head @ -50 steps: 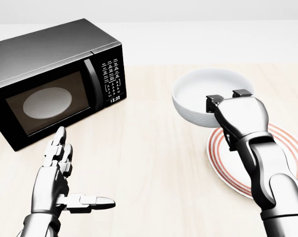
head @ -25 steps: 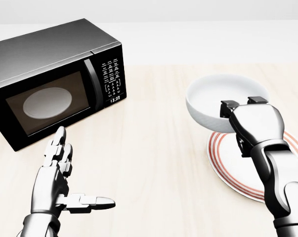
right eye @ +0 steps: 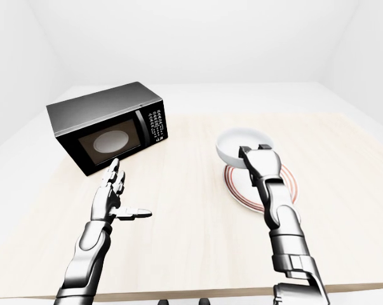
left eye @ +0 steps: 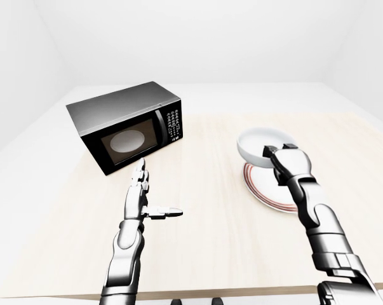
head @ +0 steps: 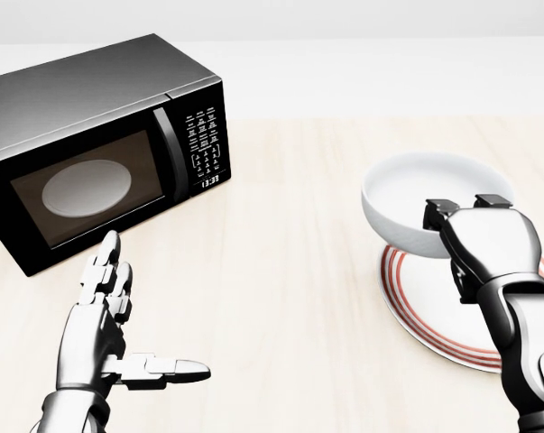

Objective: Pick up the white bowl and put it on the plate.

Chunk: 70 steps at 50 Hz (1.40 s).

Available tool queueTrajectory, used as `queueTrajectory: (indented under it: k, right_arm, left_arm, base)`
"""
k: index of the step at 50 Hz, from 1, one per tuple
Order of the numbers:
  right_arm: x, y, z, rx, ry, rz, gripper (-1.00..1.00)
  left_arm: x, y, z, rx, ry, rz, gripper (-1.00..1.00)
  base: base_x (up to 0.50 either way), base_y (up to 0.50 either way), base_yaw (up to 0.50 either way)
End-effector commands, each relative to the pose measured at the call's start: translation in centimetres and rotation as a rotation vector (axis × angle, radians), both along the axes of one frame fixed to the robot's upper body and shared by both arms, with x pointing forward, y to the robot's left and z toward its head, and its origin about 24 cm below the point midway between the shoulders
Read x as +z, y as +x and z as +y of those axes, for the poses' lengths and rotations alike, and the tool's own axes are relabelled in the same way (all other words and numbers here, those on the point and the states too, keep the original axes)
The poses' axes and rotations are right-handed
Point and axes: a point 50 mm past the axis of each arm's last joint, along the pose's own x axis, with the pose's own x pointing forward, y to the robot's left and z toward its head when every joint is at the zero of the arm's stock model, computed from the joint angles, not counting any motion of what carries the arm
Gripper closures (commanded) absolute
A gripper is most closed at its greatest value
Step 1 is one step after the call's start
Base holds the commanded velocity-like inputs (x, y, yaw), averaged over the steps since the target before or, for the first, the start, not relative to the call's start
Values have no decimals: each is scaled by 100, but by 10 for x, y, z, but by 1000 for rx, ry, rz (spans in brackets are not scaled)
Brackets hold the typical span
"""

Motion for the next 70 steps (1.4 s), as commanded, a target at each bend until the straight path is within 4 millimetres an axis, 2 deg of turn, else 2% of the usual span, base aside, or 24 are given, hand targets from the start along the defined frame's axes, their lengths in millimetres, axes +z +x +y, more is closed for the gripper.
queueTrajectory:
  k: [1, 30, 70]
  right_arm:
    - [-1, -4, -11, -31, 3, -32, 100]
    - [-9, -13, -35, -99, 12, -22, 100]
    - [-21, -17, -50, -143, 15, 12, 100]
  left_arm:
    - [0, 0, 0, 0, 0, 0, -100]
    - [-2, 1, 0, 3, 3, -1, -100]
    - [-1, 0, 0, 2, 4, -2, -100]
  base:
    - [0, 0, 0]
    - [0, 0, 0]
    - [0, 0, 0]
